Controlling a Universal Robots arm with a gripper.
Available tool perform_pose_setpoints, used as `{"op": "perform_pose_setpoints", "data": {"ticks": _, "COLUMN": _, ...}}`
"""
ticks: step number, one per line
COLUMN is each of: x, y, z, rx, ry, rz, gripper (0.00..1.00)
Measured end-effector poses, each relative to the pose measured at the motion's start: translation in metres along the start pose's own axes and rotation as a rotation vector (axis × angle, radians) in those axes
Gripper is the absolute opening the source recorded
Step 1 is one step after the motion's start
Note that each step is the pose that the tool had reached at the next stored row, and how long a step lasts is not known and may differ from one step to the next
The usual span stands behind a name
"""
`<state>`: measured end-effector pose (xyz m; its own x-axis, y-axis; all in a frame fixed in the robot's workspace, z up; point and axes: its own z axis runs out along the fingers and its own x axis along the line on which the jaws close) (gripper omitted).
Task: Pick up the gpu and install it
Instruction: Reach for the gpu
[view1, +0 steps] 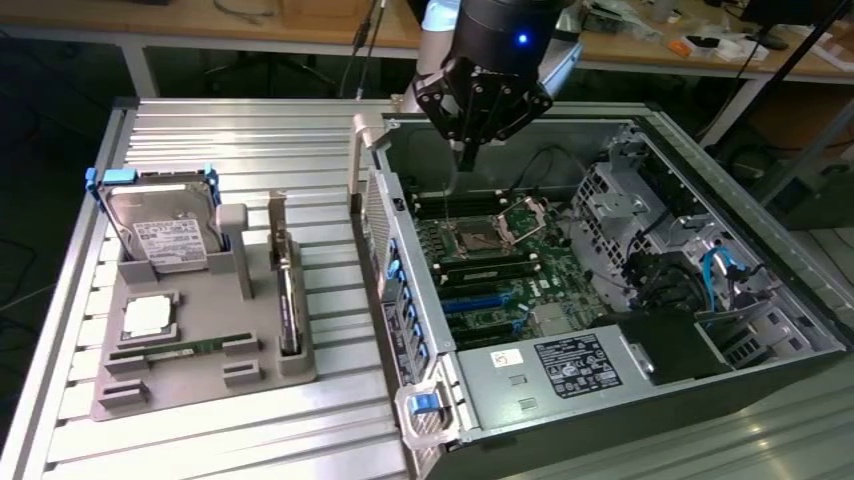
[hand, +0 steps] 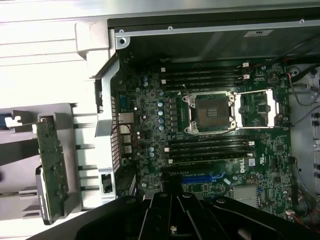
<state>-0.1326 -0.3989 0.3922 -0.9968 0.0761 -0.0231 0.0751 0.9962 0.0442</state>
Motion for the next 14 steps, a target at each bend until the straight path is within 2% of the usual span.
{"op": "perform_pose_setpoints", "data": {"ticks": 14, "x": 0.011, "y": -0.0008, "z": 0.0000, "rx": 0.0000, "ry": 0.0004, "rz": -0.001, "gripper": 0.11}}
